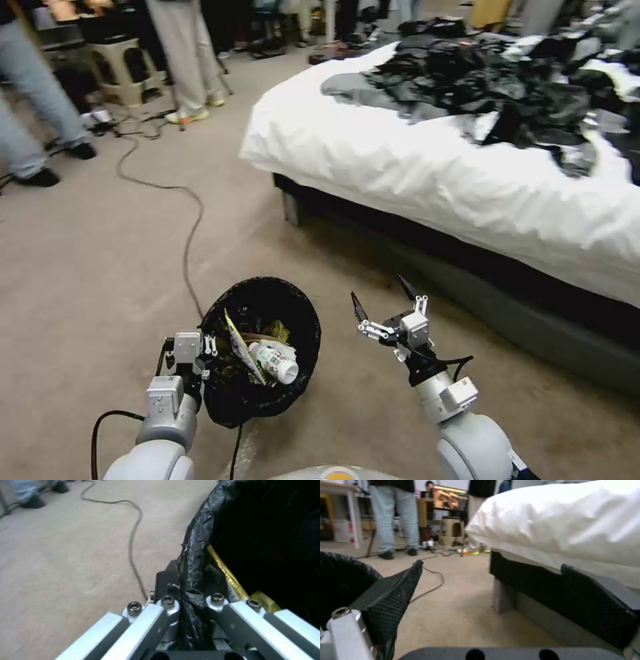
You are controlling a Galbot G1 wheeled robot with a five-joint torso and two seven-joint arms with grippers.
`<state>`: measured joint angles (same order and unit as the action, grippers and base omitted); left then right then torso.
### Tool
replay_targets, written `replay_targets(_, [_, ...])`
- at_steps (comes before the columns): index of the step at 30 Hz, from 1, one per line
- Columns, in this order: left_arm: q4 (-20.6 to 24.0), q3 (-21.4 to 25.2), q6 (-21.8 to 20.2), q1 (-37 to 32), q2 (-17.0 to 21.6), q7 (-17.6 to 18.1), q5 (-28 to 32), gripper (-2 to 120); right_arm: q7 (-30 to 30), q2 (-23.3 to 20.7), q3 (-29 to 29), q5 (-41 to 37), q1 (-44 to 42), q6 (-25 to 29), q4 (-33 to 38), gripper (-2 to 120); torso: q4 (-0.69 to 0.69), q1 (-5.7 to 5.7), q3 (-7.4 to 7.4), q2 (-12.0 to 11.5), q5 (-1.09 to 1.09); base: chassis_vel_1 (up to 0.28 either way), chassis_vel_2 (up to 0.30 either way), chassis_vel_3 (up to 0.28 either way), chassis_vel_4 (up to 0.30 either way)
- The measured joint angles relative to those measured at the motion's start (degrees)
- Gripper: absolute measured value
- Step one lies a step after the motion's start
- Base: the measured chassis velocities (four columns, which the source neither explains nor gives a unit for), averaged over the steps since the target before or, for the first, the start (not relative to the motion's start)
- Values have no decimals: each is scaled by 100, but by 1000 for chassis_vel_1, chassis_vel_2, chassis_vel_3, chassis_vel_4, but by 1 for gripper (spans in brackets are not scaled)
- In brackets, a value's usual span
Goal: Pick up the trash bin, then pick up the garbage from the floor and place it into the trash bin.
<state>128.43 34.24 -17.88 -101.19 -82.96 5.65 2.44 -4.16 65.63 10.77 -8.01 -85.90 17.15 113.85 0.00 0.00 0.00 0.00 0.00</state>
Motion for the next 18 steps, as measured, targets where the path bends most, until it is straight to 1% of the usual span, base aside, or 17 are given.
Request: replay_targets(18, [8, -1, -5, 19, -15, 2, 7, 1, 3, 17, -19, 3, 68, -1, -43, 100, 0, 0, 0, 0, 0, 128, 123, 123, 122])
